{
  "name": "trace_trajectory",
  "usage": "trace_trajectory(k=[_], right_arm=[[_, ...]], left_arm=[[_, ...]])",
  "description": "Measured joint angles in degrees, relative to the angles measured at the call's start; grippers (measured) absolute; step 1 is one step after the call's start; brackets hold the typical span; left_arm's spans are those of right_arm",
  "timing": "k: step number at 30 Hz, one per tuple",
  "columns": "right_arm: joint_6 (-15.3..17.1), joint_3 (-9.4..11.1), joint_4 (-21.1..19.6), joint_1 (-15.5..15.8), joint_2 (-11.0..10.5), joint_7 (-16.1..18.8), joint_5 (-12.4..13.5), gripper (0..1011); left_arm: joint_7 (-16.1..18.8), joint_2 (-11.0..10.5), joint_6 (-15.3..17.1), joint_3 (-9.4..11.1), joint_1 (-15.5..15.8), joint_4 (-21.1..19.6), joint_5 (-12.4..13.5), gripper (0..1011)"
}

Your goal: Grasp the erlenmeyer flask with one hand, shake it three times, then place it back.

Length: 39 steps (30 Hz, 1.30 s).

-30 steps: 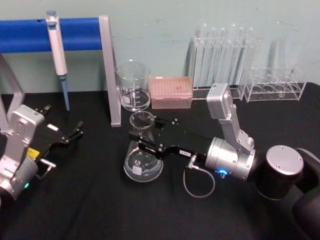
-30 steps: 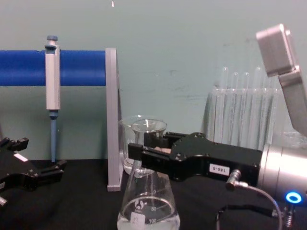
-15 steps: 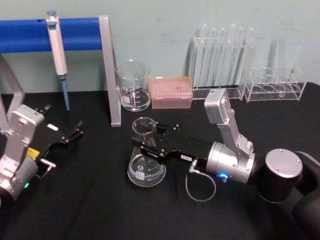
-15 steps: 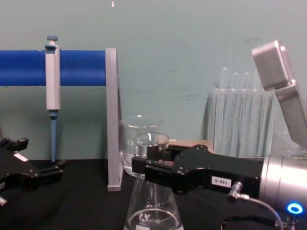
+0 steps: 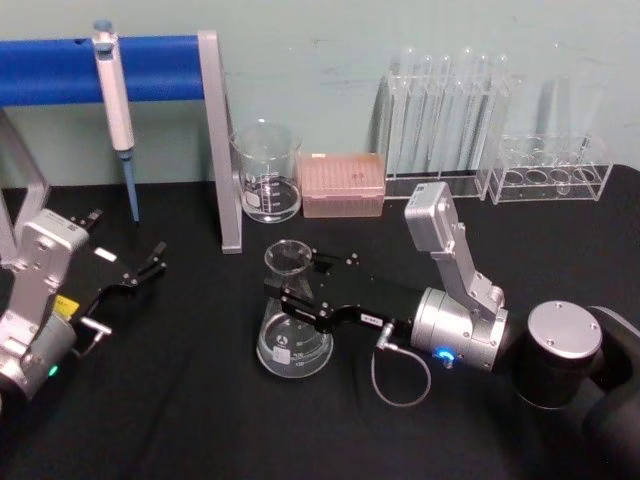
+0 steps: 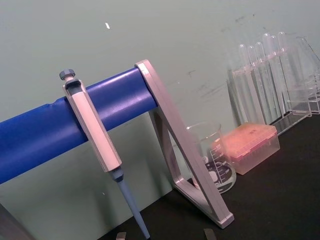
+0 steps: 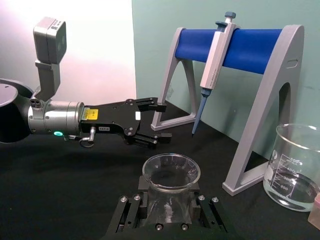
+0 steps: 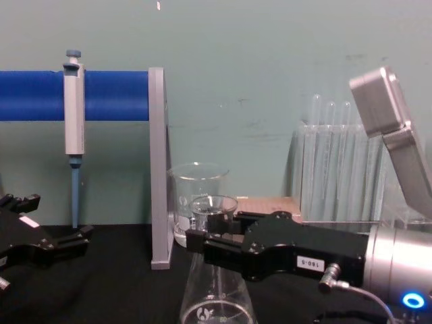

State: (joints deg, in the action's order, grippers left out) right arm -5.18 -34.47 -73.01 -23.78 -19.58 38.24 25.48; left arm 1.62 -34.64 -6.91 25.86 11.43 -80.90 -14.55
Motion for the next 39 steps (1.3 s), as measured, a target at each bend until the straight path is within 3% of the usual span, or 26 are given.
trace_trajectory(k=[39], right_arm=[[0.69,-0.06,1.74,-0.16,0.43,0.08,-0.74,457]], left_arm=[[0.00,0.00,0.00,0.00,0.00,0.00,0.00,1001]])
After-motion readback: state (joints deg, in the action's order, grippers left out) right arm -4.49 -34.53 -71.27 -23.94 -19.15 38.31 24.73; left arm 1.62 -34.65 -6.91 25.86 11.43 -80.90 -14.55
